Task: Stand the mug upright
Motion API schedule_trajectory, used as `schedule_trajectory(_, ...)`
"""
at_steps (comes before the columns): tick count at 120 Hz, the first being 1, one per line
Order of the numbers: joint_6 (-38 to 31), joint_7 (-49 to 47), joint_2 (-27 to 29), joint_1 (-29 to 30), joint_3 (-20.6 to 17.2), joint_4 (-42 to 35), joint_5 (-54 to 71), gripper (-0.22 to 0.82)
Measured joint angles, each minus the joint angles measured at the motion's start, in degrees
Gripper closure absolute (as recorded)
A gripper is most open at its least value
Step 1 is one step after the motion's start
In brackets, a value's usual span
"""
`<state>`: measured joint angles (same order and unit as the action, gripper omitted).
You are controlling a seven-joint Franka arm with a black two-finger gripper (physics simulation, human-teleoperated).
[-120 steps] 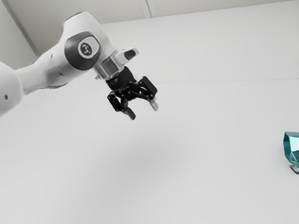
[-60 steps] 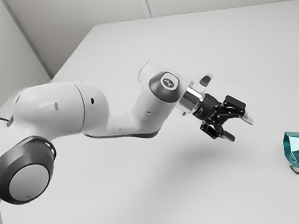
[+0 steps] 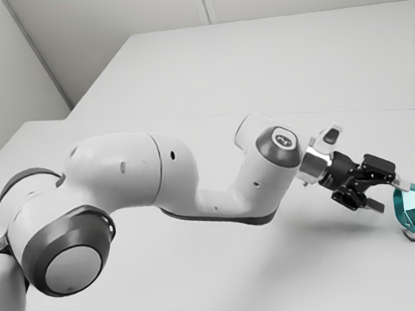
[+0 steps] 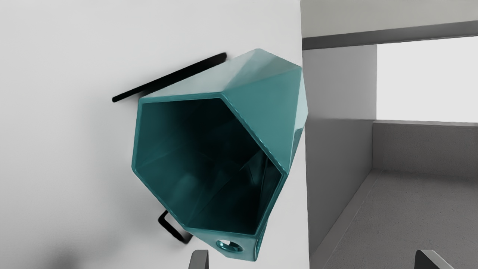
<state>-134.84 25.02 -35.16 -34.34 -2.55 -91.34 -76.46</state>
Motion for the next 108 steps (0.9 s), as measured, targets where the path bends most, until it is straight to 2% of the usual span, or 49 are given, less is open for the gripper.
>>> schedule_trajectory(52,-1.97,7.24,-4.77,-2.22,0.18,5.87,-1.04,0.00)
schedule_trajectory(108,-2.23,10.44,-6.44,-3.40,0.10,7.89,-1.29,0.00)
